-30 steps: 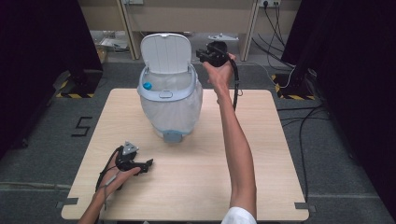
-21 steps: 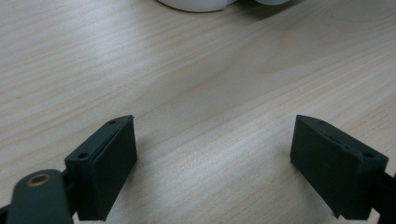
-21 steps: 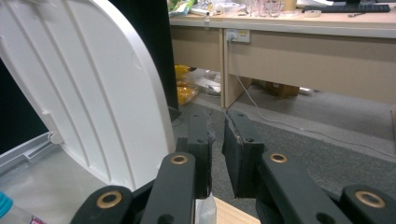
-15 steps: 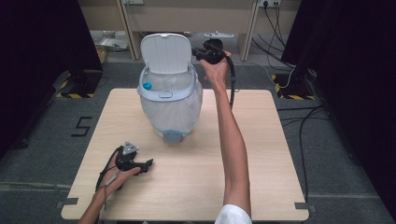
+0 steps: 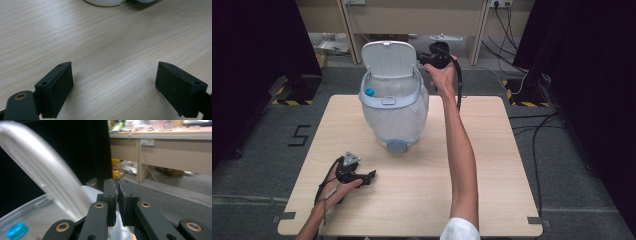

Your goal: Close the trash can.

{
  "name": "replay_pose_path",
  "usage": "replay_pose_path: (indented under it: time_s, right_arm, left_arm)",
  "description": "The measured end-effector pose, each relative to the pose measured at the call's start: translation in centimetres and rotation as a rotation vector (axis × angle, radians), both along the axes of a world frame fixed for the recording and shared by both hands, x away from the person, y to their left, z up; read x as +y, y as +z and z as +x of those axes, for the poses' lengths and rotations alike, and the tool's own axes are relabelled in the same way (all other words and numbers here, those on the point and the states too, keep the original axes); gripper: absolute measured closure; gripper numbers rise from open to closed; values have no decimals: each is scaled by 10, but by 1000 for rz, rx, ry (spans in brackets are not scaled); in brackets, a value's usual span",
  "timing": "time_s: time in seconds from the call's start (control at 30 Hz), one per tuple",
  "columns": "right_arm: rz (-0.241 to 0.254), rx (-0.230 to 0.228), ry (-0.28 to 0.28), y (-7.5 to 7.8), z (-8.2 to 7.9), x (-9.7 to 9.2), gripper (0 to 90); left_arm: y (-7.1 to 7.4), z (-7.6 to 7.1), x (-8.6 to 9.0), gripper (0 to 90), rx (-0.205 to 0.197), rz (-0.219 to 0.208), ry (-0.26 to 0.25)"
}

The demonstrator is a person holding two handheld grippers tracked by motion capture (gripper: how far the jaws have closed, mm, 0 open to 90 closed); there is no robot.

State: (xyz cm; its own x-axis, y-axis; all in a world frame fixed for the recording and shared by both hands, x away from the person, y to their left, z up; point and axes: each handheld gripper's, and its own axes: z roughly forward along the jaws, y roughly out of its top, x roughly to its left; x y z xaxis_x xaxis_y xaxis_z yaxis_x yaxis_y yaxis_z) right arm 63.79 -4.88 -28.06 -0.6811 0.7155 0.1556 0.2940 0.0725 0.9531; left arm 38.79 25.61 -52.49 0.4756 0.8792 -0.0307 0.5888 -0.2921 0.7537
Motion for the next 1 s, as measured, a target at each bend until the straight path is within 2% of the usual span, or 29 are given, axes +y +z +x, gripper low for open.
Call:
replay_pose_path:
  time_s: [0.1,0.13,0.23,0.33,0.5,0.6,0.73,0.83,1.0]
  right_arm:
    - [-19,-22,35,3,-8,3,840]
    - [-42,-31,37,2,-14,5,840]
    - [-63,-35,43,-1,-21,4,836]
    - [-65,-39,45,-7,-30,1,837]
    - [-86,-55,86,-12,-45,3,833]
    - [-111,-61,83,-15,-54,6,833]
    - [-107,-64,83,-19,-66,9,833]
    - [-154,-81,77,-21,-78,14,828]
    - [-197,-107,81,-23,-93,21,819]
  left_arm:
    - [0,0,0,137,5,7,-4]
    - [0,0,0,136,5,7,-4]
    - [1,0,0,136,7,7,-5]
    - [1,0,0,136,7,8,-5]
    - [1,0,0,136,5,8,-5]
    - [1,0,1,136,4,10,-6]
    - [1,0,1,136,5,10,-6]
    - [1,0,1,136,5,10,-6]
    - [1,0,1,136,5,10,-6]
